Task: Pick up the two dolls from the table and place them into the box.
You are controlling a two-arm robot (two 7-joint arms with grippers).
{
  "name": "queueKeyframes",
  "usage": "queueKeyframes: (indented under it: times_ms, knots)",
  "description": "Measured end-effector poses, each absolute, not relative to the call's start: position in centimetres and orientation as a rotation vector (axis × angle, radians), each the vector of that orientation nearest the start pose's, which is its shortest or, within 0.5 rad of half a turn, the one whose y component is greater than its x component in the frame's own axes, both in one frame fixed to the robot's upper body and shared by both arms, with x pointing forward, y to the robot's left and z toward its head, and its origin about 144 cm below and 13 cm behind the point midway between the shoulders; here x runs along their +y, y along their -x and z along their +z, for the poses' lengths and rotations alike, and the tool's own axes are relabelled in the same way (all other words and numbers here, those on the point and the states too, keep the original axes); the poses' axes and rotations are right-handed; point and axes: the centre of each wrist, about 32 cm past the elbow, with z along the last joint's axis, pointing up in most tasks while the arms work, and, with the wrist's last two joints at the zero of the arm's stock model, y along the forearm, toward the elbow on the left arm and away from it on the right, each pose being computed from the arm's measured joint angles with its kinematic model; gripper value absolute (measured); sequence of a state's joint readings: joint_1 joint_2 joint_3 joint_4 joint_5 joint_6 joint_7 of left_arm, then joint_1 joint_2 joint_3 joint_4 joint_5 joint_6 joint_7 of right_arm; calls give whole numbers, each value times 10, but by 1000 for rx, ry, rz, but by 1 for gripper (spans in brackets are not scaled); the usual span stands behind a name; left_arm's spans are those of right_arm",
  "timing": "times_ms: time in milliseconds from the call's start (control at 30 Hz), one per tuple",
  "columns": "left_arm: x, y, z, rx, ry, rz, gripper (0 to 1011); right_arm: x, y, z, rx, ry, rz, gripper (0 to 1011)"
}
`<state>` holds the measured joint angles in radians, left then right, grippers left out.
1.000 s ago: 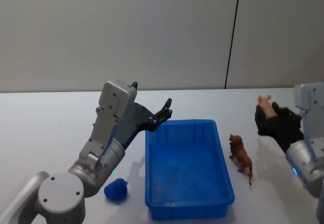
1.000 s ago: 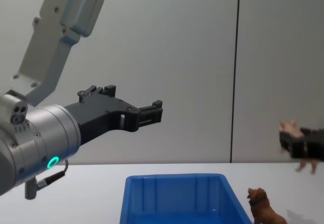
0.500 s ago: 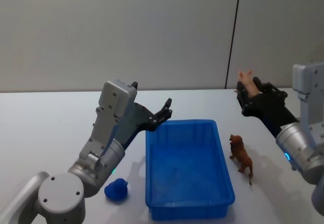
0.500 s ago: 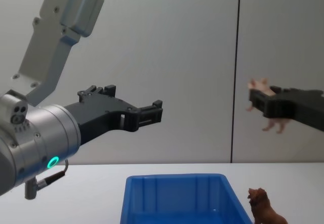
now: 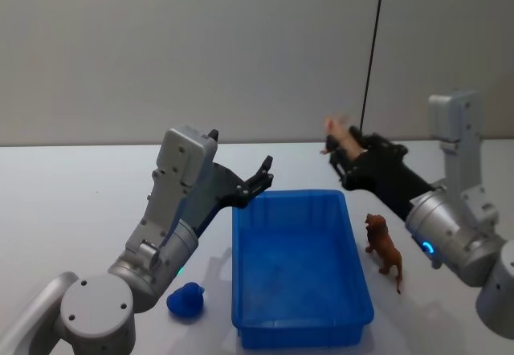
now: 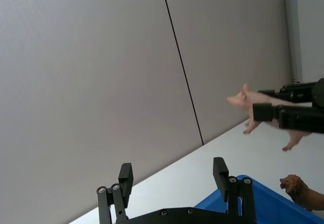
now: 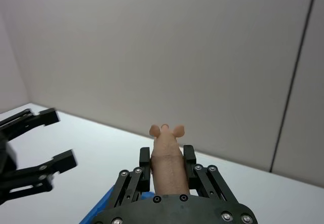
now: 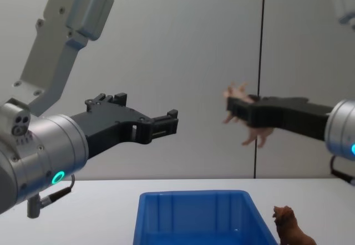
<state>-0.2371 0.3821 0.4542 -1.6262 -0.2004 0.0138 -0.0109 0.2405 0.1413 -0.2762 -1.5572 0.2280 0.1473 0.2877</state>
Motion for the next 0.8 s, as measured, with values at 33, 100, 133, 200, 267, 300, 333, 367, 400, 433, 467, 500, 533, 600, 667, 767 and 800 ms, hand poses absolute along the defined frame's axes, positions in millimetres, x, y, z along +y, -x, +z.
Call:
queueKeyframes:
  times_ms: [33, 100, 133, 200, 267, 300, 333, 367, 400, 433, 467, 500, 533, 600, 667, 767, 800]
  knots:
    - [198, -492, 1204, -268, -61, 1124, 1001, -181, -513, 1211, -5, -43, -1003, 374]
    - [198, -492, 1204, -268, -61, 1124, 1001, -178, -513, 1211, 15, -29, -977, 374]
    - [198, -492, 1204, -268, -61, 1124, 1001, -178, -514, 1211, 21, -23, -970, 374]
    - [198, -492, 1204, -268, -61, 1124, 1001, -175, -514, 1210, 45, -1, -945, 374]
    - [198, -492, 1204, -268, -61, 1124, 1001, -172, -515, 1209, 58, 15, -933, 374]
    - [198, -492, 1204, -268, -61, 1124, 1001, -170, -515, 1209, 69, 33, -922, 374]
    - [198, -492, 1204, -268, -61, 1124, 1001, -169, -516, 1208, 82, 55, -911, 374]
    - [198, -492, 1204, -268, -61, 1124, 1001, -167, -516, 1208, 87, 65, -906, 374]
    - [198, -492, 1204, -268, -61, 1124, 1001, -167, -516, 1207, 91, 75, -903, 374]
    - [198, -492, 1204, -268, -61, 1124, 1001, -165, -516, 1207, 96, 86, -898, 374]
    - [198, -492, 1204, -268, -61, 1124, 1001, -163, -516, 1206, 106, 110, -891, 374]
    - [198, -492, 1204, -268, -61, 1124, 1001, -162, -517, 1205, 110, 121, -889, 378]
    - [198, -492, 1204, -268, -61, 1124, 1001, -160, -517, 1204, 119, 143, -883, 405]
    - [198, -492, 1204, -268, -61, 1124, 1001, -158, -517, 1203, 127, 167, -879, 459]
    - [198, -492, 1204, -268, -61, 1124, 1001, -156, -518, 1202, 139, 195, -873, 518]
    - [198, -492, 1204, -268, -61, 1124, 1001, -153, -518, 1200, 148, 220, -869, 610]
    - [198, -492, 1204, -268, -61, 1124, 1001, -152, -518, 1199, 153, 234, -866, 659]
